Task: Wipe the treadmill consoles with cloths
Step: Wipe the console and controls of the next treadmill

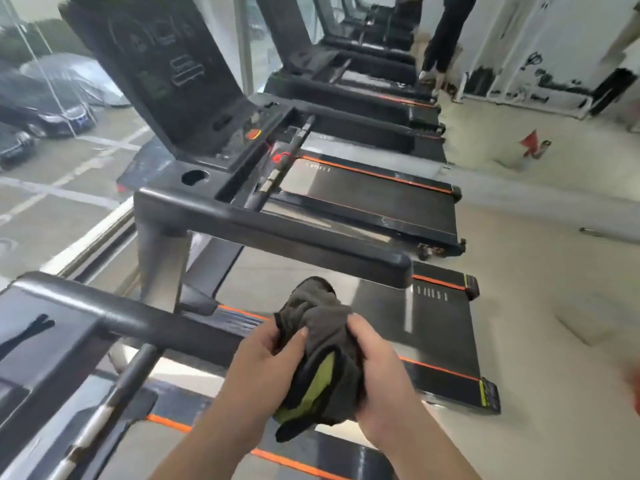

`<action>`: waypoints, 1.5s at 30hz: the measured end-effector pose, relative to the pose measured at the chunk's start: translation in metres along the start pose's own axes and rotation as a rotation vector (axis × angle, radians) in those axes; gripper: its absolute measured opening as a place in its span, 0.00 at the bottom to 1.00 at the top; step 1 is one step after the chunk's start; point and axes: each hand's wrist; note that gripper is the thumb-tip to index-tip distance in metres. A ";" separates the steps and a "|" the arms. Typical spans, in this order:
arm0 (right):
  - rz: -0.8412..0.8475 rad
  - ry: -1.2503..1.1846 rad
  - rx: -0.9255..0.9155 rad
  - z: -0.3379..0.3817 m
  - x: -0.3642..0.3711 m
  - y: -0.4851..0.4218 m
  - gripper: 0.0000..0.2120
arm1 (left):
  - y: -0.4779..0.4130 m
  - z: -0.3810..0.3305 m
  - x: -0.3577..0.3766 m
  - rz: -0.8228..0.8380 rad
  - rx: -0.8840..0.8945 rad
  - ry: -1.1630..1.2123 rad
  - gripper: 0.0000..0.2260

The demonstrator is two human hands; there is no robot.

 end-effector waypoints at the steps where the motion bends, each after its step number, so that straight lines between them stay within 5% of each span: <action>1: -0.043 0.038 -0.003 0.011 -0.023 0.006 0.18 | -0.006 0.001 0.028 -0.004 0.001 -0.028 0.06; 6: -0.145 0.239 -0.087 0.062 -0.143 0.032 0.13 | -0.028 -0.003 0.148 0.008 0.026 -0.087 0.05; 10: -0.154 0.252 -0.012 0.091 -0.199 0.046 0.22 | -0.043 -0.016 0.204 0.097 -0.023 -0.029 0.04; 17: -0.229 0.311 -0.049 0.119 -0.246 0.013 0.10 | -0.102 -0.039 0.248 0.208 -0.046 -0.002 0.07; 27: 0.026 -0.131 0.092 0.195 -0.260 -0.053 0.29 | -0.184 -0.083 0.286 0.604 -0.006 -0.094 0.19; 31: 0.004 -0.279 0.029 0.225 -0.269 -0.064 0.31 | -0.214 -0.087 0.302 0.524 0.015 -0.245 0.20; 36: -0.080 -0.159 -0.004 0.261 -0.298 -0.069 0.20 | -0.248 -0.075 0.332 0.074 0.236 -0.723 0.27; 39: -0.167 -0.090 0.045 0.286 -0.323 -0.072 0.18 | -0.259 -0.071 0.356 0.040 0.155 -0.652 0.24; 45: -0.140 -0.068 0.136 0.333 -0.367 -0.086 0.23 | -0.270 -0.067 0.402 0.263 -0.137 -0.192 0.22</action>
Point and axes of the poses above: each hand's wrist, its own y-axis away from the middle knuckle, its own x-axis out of the palm, z = x × y, and after that the axes turned 11 degrees about z, right-handed
